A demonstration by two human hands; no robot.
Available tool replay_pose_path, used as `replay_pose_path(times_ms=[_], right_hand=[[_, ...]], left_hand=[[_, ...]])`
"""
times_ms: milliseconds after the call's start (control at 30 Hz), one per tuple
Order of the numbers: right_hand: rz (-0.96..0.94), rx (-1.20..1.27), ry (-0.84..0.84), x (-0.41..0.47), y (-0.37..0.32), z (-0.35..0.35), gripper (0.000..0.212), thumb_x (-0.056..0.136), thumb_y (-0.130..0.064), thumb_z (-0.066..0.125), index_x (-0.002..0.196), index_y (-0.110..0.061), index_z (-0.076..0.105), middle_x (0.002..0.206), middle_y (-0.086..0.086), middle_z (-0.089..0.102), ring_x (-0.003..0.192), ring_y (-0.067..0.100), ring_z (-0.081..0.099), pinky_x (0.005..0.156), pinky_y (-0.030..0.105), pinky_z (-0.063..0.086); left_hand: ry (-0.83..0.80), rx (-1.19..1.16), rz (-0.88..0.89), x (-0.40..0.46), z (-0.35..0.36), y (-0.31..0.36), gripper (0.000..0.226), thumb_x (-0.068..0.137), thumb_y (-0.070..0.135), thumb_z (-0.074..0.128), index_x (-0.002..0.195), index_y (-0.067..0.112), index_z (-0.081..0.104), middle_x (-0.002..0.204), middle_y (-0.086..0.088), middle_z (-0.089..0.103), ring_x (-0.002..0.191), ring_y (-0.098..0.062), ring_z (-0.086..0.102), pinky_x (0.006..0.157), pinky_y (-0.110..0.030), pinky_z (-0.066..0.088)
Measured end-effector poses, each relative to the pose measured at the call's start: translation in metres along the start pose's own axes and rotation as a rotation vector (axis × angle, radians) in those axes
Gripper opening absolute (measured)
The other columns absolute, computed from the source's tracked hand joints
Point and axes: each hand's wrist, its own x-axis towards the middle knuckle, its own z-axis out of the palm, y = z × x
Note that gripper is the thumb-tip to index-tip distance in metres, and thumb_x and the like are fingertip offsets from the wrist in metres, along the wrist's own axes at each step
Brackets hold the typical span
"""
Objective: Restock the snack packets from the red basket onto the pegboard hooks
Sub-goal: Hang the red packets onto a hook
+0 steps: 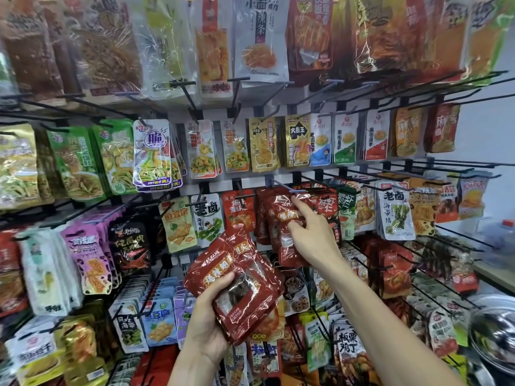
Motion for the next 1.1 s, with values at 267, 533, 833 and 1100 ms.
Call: replay_pose_path(times_ms=[267, 533, 833, 1100], right_hand=[[0.016, -0.035, -0.012, 0.001, 0.006, 0.0, 0.065, 0.072, -0.055, 0.039, 0.126, -0.087, 0.025, 0.123, 0.017, 0.067, 0.091, 0.022, 0.042, 0.079, 0.044, 0.034], [0.029, 0.01, -0.048, 0.003, -0.003, 0.0, 0.065, 0.078, -0.047, 0.046, 0.14, -0.061, 0.034, 0.117, 0.003, 0.068, 0.086, 0.022, 0.053, 0.082, 0.044, 0.037], [0.019, -0.055, -0.063, 0.0, -0.009, 0.0, 0.073, 0.075, -0.045, 0.053, 0.142, -0.063, 0.031, 0.128, -0.003, 0.064, 0.088, 0.023, 0.061, 0.093, 0.062, 0.053], [0.097, 0.198, 0.058, 0.004, -0.016, -0.003, 0.032, 0.096, -0.041, 0.067, 0.124, -0.047, 0.054, 0.104, -0.011, 0.072, 0.085, 0.027, 0.076, 0.078, 0.05, 0.062]], left_hand=[[0.001, 0.01, 0.019, 0.003, 0.0, 0.002, 0.033, 0.089, 0.011, 0.069, 0.119, -0.001, 0.066, 0.106, -0.029, 0.075, 0.083, -0.045, 0.073, 0.075, -0.061, 0.06], [0.003, 0.018, 0.025, 0.005, 0.002, 0.0, 0.034, 0.087, 0.011, 0.07, 0.119, -0.002, 0.067, 0.109, -0.03, 0.074, 0.088, -0.046, 0.073, 0.081, -0.065, 0.056], [0.0, 0.023, 0.02, 0.002, 0.004, 0.002, 0.03, 0.09, 0.011, 0.068, 0.118, -0.002, 0.066, 0.106, -0.029, 0.075, 0.082, -0.045, 0.075, 0.078, -0.065, 0.057], [0.001, 0.031, 0.016, -0.002, 0.005, -0.003, 0.033, 0.089, 0.011, 0.068, 0.118, -0.003, 0.065, 0.102, -0.031, 0.075, 0.081, -0.045, 0.073, 0.075, -0.063, 0.057]])
